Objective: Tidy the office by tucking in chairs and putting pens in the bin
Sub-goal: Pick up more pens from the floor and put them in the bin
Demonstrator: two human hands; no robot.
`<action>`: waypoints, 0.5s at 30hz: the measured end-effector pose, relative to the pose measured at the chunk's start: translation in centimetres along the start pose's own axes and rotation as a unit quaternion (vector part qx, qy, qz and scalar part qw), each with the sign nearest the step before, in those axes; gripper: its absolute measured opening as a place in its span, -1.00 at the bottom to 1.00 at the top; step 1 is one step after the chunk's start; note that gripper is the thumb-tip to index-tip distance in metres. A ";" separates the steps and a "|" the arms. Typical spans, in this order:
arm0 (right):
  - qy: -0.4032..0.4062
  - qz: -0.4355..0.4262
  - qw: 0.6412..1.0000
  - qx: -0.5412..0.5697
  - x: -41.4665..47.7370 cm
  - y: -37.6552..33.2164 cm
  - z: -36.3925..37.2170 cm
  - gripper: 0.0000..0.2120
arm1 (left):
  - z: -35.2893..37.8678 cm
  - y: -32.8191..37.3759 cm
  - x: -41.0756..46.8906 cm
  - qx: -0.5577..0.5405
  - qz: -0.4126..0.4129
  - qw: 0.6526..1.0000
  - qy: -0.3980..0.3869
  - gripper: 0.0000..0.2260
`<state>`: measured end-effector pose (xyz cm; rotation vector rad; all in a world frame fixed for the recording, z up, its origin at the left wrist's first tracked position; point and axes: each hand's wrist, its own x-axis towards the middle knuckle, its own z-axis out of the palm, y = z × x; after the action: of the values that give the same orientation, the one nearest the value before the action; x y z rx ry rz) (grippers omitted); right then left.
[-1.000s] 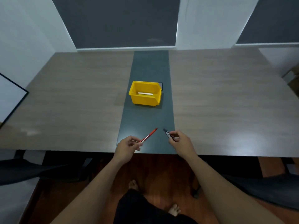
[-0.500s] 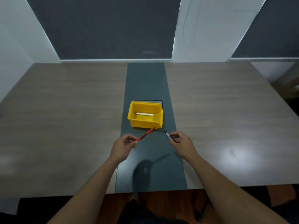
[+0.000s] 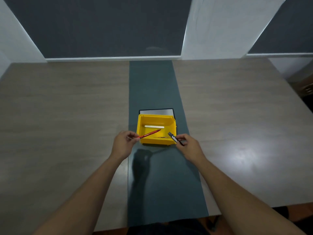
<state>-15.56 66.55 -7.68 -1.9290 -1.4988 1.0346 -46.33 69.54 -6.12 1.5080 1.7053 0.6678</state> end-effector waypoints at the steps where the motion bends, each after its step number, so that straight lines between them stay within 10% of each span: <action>1: -0.005 -0.002 1.000 -0.011 0.8 -0.2 0.0 -0.76 | 0.1 -0.2 0.7 0.011 0.007 1.000 0.002 -0.91; 15: -0.095 -0.064 0.984 -0.134 10.8 -0.3 4.1 -0.72 | 5.0 -3.6 8.0 0.102 0.070 0.990 -0.070 -0.89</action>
<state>-17.74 76.68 -12.81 -1.9216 -1.9278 1.0286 -44.59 76.33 -13.42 1.7878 1.6101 0.4566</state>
